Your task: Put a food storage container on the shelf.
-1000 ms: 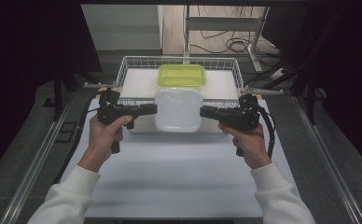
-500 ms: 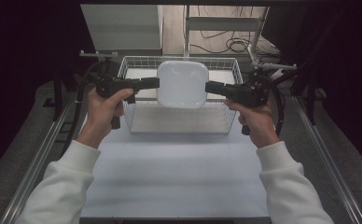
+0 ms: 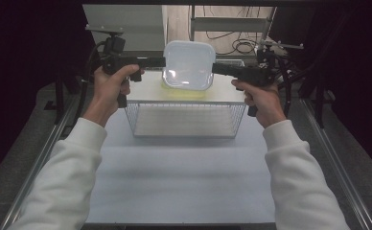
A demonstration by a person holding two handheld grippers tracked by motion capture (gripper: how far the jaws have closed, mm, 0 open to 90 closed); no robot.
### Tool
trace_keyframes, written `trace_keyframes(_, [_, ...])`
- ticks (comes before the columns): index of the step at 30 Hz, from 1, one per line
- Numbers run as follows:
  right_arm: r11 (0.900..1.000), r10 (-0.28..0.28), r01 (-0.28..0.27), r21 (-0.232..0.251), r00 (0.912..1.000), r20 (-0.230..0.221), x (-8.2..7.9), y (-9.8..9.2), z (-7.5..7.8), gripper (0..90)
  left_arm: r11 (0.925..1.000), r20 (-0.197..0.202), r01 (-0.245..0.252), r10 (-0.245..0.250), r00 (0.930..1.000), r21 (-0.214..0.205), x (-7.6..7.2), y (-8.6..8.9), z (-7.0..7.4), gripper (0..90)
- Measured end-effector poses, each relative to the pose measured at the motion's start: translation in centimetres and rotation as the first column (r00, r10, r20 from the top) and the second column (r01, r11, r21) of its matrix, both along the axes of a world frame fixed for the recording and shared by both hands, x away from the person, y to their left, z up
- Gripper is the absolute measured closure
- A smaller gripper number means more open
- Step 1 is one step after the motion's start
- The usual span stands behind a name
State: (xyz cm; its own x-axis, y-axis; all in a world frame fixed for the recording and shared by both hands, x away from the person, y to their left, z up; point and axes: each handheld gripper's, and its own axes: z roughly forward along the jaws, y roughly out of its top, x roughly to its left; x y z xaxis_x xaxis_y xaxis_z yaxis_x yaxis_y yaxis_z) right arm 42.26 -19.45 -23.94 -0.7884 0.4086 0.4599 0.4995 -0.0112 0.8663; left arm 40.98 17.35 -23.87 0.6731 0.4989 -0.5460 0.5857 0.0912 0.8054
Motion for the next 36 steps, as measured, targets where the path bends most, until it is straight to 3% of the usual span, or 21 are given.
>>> trace_keyframes(4, [1.0000,0.002,-0.002,-0.004,0.9999,-0.017,1.2,0.1,0.4,79.4,0.9999,-0.017,0.002,-0.003,0.9999,-0.011,1.3,0.1,-0.4,79.3])
trace_keyframes(8, [1.0000,-0.006,0.006,0.005,0.9991,-0.041,2.4,0.1,0.3,80.3,0.9997,-0.042,-0.011,0.011,0.9990,0.021,2.3,-0.3,-1.3,78.7])
trace_keyframes(13, [0.9997,-0.025,0.025,-0.003,0.9960,-0.085,3.8,0.2,-0.6,80.4,0.9991,-0.077,-0.033,0.035,0.9964,0.027,3.4,-0.5,-2.1,78.5])
trace_keyframes(22, [0.9989,-0.046,0.045,-0.014,0.9914,-0.122,5.0,0.2,-1.2,79.9,0.9991,-0.097,-0.038,0.039,0.9945,0.018,4.1,-0.5,-2.4,79.0])
trace_keyframes(33, [0.9969,-0.071,0.063,-0.048,0.9752,-0.209,6.7,0.5,-2.0,79.5,0.9990,-0.165,-0.036,0.040,0.9856,0.025,5.5,-0.5,-3.3,79.2])
trace_keyframes(36, [0.9962,-0.078,0.067,-0.055,0.9692,-0.234,7.1,0.5,-2.2,79.2,0.9994,-0.177,-0.033,0.034,0.9837,0.008,5.9,-0.4,-3.5,79.1])
